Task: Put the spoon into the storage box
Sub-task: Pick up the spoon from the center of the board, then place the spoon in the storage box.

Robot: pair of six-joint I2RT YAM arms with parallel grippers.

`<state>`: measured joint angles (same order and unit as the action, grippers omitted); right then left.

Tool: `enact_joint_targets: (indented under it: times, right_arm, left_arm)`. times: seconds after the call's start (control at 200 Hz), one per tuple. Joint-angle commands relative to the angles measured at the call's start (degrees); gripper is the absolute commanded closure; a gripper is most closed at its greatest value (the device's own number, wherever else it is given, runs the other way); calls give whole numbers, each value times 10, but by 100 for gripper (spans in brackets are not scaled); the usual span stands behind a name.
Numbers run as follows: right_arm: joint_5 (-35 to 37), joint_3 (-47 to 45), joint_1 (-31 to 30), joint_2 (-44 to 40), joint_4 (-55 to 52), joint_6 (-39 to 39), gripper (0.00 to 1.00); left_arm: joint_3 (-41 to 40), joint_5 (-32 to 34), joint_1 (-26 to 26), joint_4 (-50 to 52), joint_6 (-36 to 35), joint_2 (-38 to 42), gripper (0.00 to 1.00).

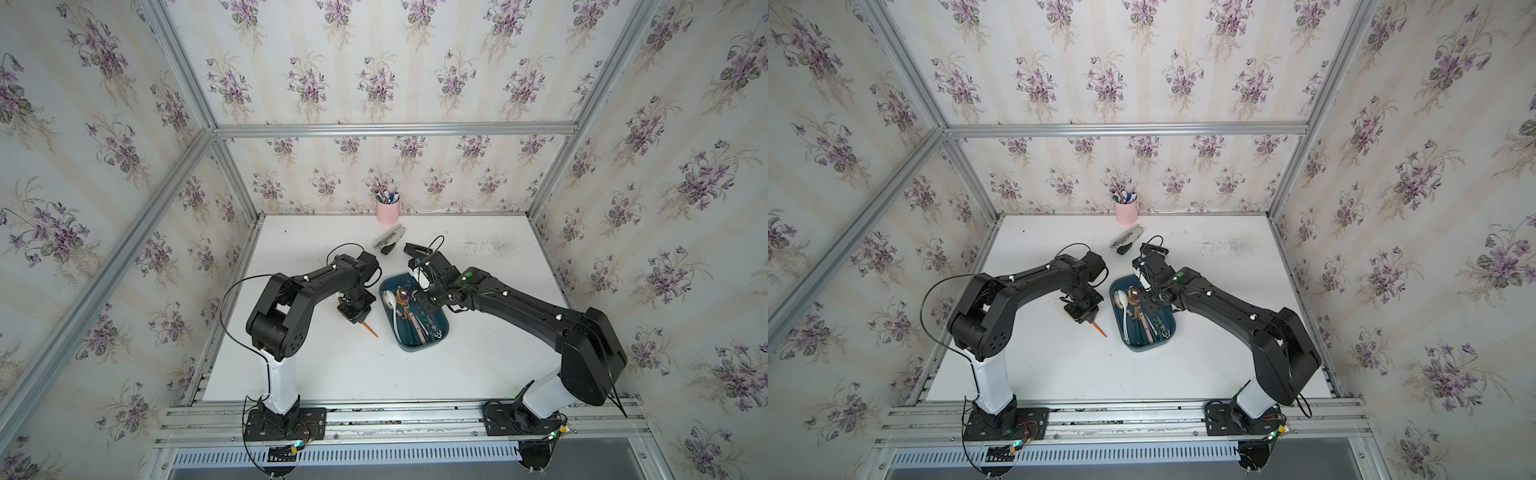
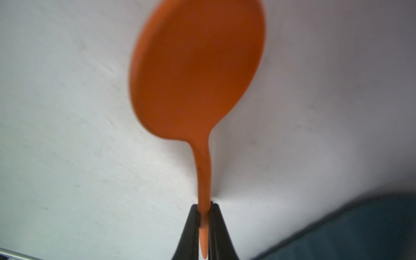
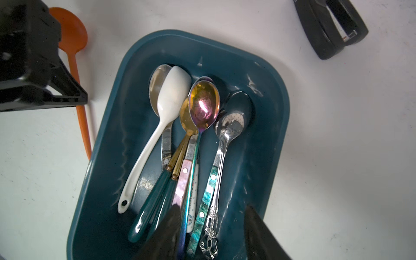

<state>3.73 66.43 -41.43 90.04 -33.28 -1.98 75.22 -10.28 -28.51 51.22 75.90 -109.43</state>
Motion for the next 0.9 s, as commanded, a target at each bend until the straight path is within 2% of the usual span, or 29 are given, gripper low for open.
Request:
enact_joint_targets:
  times: [0.0,0.16,0.345,0.51,0.699,0.739,0.894]
  right_arm:
    - [-18,2,16,-6,5,-11,52]
    - [-37,2,43,-9,15,-19,52]
    - [-55,-20,63,-15,36,-49,52]
    - [-101,-51,82,-35,61,-88,52]
    - [-112,-73,98,-44,67,-111,52]
    - [-106,-78,124,-48,66,-114,52]
    - [-112,-108,154,-74,73,-124,52]
  left_arm:
    - [17,9,-1,21,-46,19,100]
    - [62,-5,-5,60,-79,34,100]
    - [114,-30,-32,94,-101,40,99]
    - [152,-52,-58,101,-112,39,100]
    - [221,-68,-94,113,-122,-5,99]
    - [232,-76,-100,115,-126,-19,99]
    - [242,-119,-113,103,-126,-57,99]
